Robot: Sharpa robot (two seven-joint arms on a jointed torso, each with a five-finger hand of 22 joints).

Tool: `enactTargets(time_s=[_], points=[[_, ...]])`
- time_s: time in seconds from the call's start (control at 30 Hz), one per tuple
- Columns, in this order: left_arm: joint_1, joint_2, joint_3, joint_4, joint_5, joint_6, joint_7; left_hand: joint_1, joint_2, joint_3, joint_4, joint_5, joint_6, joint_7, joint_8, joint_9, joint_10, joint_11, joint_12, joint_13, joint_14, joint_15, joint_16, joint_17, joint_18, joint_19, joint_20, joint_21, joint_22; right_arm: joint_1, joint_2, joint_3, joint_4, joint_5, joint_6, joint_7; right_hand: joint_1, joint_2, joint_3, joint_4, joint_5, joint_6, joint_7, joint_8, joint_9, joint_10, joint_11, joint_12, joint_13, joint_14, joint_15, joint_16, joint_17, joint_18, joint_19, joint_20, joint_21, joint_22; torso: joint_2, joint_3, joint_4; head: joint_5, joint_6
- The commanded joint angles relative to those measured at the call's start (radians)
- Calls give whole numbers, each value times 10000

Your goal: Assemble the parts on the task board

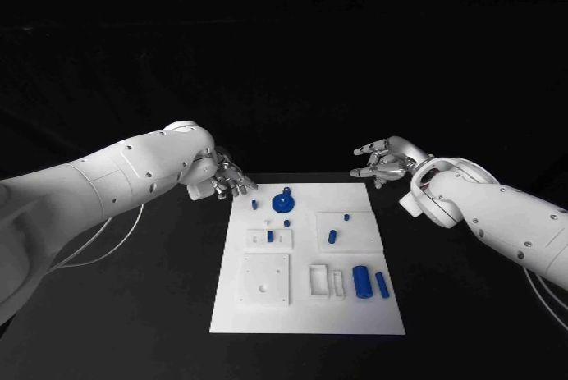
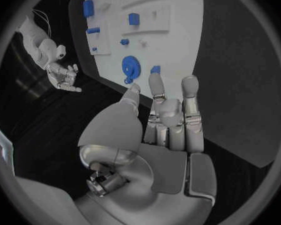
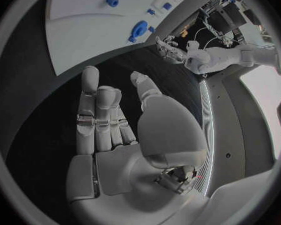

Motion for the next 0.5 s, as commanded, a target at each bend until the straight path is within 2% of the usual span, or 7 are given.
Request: enactTargets(time_s=[0.03,0.1,0.17,0.5], points=[[-46,97,2,-274,-165,-102,470,-20,-11,-34,-28,40,47,42,89,-1541,209,67,329,-568,-34,66,184,128,-104,6,98,10,196,6,-29,6,58,-73,87,27,-26,-63,-17,66,67,-66,18,-9,4,-49,26,-38,-16,-72,6,-66,-9,198,269,35,-36,-16,78,-5,-50,33,30],[-57,129,1,-381,-163,-64,504,-26,7,-72,-96,24,140,57,176,-2004,130,65,605,-917,-36,63,231,118,-100,-17,83,49,189,11,-48,6,75,-73,79,23,-26,-63,-17,66,67,-66,18,-9,4,-49,26,-38,-16,-72,6,-66,-9,198,269,35,-36,-16,98,-9,-55,22,30],[-72,168,0,-487,-161,8,536,-32,41,-85,-132,29,185,43,262,-2157,82,61,778,-1135,-36,63,265,112,-94,-39,86,69,180,17,-67,6,94,-74,71,20,-26,-63,-17,66,67,-66,18,-9,4,-49,26,-38,-16,-72,6,-66,-9,198,269,35,-36,-16,114,-10,-57,17,37],[-296,415,-22,-890,-72,364,610,-155,-8,-146,-58,-25,110,62,267,-2131,102,67,842,-1173,-7,65,337,201,-95,-25,84,93,188,38,-83,8,140,-82,46,12,-26,-63,-17,66,67,-66,18,-9,4,-49,26,-38,-16,-72,6,-66,-9,198,269,35,-36,-16,128,-17,-70,6,8]])
